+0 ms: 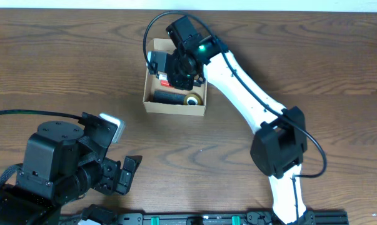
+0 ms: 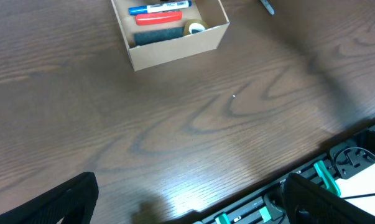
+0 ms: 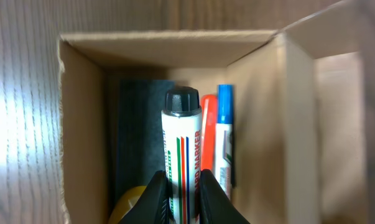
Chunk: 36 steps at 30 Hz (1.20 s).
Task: Pack container
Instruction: 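Lower the marker into the box and open the right gripper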
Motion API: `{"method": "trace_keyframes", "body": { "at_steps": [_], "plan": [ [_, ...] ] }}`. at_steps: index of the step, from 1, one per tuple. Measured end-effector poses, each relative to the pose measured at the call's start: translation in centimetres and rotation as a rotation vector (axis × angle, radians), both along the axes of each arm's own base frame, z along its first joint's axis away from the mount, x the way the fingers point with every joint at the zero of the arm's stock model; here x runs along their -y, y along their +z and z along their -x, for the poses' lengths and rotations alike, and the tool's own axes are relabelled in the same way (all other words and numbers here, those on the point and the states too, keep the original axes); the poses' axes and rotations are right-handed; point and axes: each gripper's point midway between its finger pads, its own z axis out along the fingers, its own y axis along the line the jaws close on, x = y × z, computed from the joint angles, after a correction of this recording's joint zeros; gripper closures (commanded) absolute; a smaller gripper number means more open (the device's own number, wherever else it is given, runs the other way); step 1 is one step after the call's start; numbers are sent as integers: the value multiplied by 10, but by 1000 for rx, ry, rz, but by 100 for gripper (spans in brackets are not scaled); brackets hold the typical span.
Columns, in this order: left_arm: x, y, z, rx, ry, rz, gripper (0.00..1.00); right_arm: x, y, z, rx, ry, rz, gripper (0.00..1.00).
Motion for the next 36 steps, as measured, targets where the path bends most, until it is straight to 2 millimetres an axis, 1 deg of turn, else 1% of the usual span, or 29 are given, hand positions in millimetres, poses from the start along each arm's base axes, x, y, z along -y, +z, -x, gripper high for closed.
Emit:
{"method": "trace_keyframes", "body": {
  "at_steps": [3, 10, 13, 15, 16, 17, 18, 20, 21, 26, 31, 34, 36],
  "plan": [
    [0, 0, 0, 0, 0, 0, 5, 0, -17, 1, -22, 25, 21, 99],
    [0, 0, 0, 0, 0, 0, 5, -2, -50, 0, -54, 62, 55, 99],
    [0, 0, 0, 0, 0, 0, 5, -2, -63, 0, -68, 67, 65, 98],
    [0, 0, 0, 0, 0, 0, 5, -2, -66, -1, -71, 68, 68, 97],
    [0, 0, 0, 0, 0, 0, 5, -2, -67, -1, -71, 68, 68, 96],
    [0, 0, 0, 0, 0, 0, 5, -3, -67, -2, -69, 68, 66, 93],
    [0, 0, 0, 0, 0, 0, 4, -3, -67, -2, -65, 68, 63, 85],
    [0, 0, 0, 0, 0, 0, 4, -4, -66, -3, -61, 66, 60, 62],
    [0, 0, 0, 0, 0, 0, 4, -4, -66, -4, -58, 65, 58, 59],
    [0, 0, 0, 0, 0, 0, 4, -8, -64, -9, -51, 28, 36, 49],
    [0, 0, 0, 0, 0, 0, 5, -7, -62, -7, -84, -40, 28, 48],
    [0, 0, 0, 0, 0, 0, 5, -4, -47, -4, -85, -59, 20, 49],
    [0, 0, 0, 0, 0, 0, 4, -3, -22, -4, -56, -77, -1, 50]
  ]
}}
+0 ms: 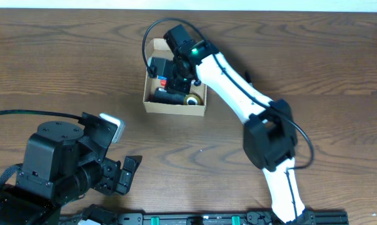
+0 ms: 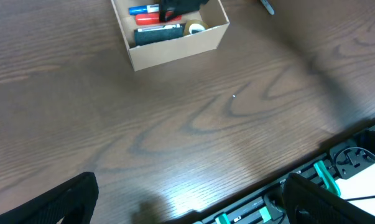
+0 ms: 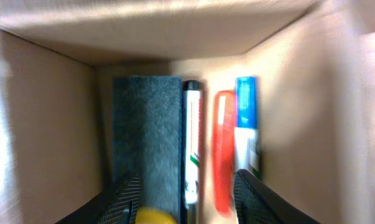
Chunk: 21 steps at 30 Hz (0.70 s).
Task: Pack container
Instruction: 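Lower the marker into the box and open the right gripper, then move the right gripper over the black Sharpie marker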
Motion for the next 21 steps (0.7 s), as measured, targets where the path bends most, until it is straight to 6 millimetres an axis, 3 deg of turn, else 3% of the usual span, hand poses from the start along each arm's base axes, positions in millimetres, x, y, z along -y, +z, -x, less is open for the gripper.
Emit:
{"method": "trace_keyframes", "body": {
  "at_steps": [5, 8, 10, 13, 17, 21],
  "plan": [
    [0, 0, 0, 0, 0, 0, 5, 22, 86, -3, 112, -115, -73, 50],
    [0, 0, 0, 0, 0, 0, 5, 57, 129, -9, 148, -224, -111, 51],
    [0, 0, 0, 0, 0, 0, 5, 87, 144, -16, 151, -311, -121, 51],
    [0, 0, 0, 0, 0, 0, 5, 137, 145, -29, 116, -464, -107, 52],
    [0, 0, 0, 0, 0, 0, 5, 196, 127, -43, 51, -659, -86, 52],
    [0, 0, 0, 0, 0, 0, 5, 238, 101, -49, -12, -801, -81, 52]
  ]
}}
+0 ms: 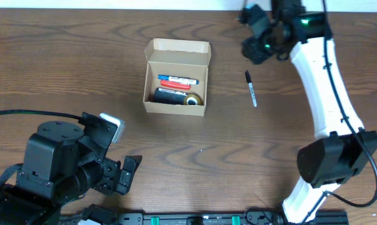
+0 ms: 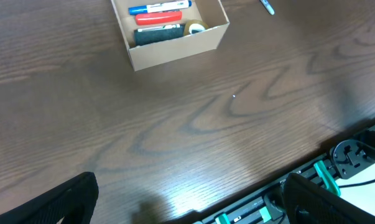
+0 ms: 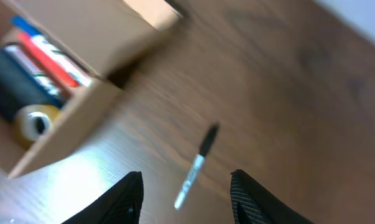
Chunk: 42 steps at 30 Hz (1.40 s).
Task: Pack container
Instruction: 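Move the right gripper over the black Sharpie marker, then lower the right gripper and grasp the black Sharpie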
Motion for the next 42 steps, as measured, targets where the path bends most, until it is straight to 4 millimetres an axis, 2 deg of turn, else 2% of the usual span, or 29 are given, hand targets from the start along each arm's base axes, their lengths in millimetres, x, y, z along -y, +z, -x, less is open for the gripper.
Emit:
{"method": "trace_keyframes", "body": {
  "at_steps": [4, 10, 15, 21, 27, 36, 42],
  "plan": [
    [0, 0, 0, 0, 0, 0, 4, 24, -43, -1, -68, -109, -43, 50],
    [0, 0, 0, 0, 0, 0, 5, 33, -106, 9, -158, -229, -71, 49],
    [0, 0, 0, 0, 0, 0, 5, 39, -133, 13, -166, -324, -63, 50],
    [0, 0, 0, 0, 0, 0, 5, 43, -156, 15, -151, -388, -69, 55],
    [0, 0, 0, 0, 0, 0, 5, 43, -173, 20, -147, -420, -70, 54],
    [0, 0, 0, 0, 0, 0, 4, 22, -176, 19, -108, -392, -1, 51],
    [0, 0, 0, 0, 0, 0, 5, 25, -190, 19, -122, -410, 28, 52]
  ]
}}
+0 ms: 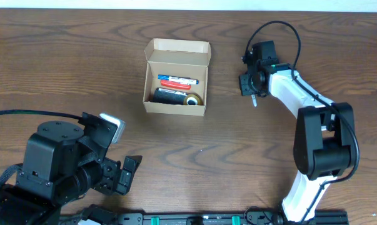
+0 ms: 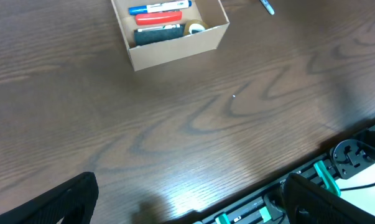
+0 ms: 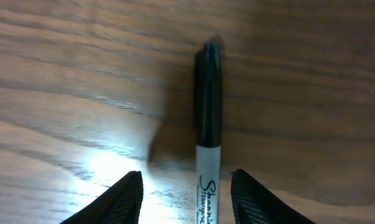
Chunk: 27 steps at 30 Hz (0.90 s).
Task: Pack container
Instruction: 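Lower the right gripper and grasp the black Sharpie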
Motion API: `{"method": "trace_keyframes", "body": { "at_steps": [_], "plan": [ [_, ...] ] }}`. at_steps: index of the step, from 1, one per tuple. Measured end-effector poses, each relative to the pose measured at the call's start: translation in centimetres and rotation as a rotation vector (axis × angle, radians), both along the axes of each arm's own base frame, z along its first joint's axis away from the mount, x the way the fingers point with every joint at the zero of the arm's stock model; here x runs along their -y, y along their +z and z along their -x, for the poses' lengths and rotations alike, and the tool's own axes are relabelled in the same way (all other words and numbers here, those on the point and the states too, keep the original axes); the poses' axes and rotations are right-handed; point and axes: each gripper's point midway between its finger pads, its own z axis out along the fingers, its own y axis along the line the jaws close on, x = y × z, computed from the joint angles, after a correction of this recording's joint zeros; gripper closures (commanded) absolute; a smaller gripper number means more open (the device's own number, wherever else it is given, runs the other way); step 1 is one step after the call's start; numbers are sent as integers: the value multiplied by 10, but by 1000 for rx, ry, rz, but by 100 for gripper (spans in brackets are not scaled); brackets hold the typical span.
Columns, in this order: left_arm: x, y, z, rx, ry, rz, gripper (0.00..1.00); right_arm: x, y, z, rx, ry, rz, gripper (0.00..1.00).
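An open cardboard box stands at the table's back middle. It holds markers, a black eraser and a yellow tape roll. A black Sharpie pen lies on the wood to the right of the box. My right gripper hangs low over the pen, open, one finger on either side of the barrel. In the overhead view that gripper hides most of the pen. My left gripper is open and empty at the near left, far from the box.
The box lid stands up at the back. The left arm's bulk fills the near left corner. A black rail runs along the table's front edge.
My right gripper was high over the back right of the table, with the pen below it. Now it is low over the pen, open astride it. The left arm has not moved.
My right gripper was shut on a white marker with a black cap above the box. Then it was open inside the box, the marker lying between eraser and red marker. Then it was up at the back right; now it straddles the Sharpie.
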Motion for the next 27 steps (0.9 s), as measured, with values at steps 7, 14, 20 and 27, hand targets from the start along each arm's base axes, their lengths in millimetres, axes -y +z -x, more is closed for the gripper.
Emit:
{"method": "trace_keyframes", "body": {
  "at_steps": [7, 14, 20, 27],
  "plan": [
    [0, 0, 0, 0, 0, 0, 5, 3, -10, 2, -20, -14, 13, 58],
    [0, 0, 0, 0, 0, 0, 5, 2, -13, 0, -16, -18, 8, 77],
    [0, 0, 0, 0, 0, 0, 5, -1, -12, -3, -11, -18, -9, 97],
    [0, 0, 0, 0, 0, 0, 5, -6, -11, -4, -21, -14, -35, 99]
  ]
}}
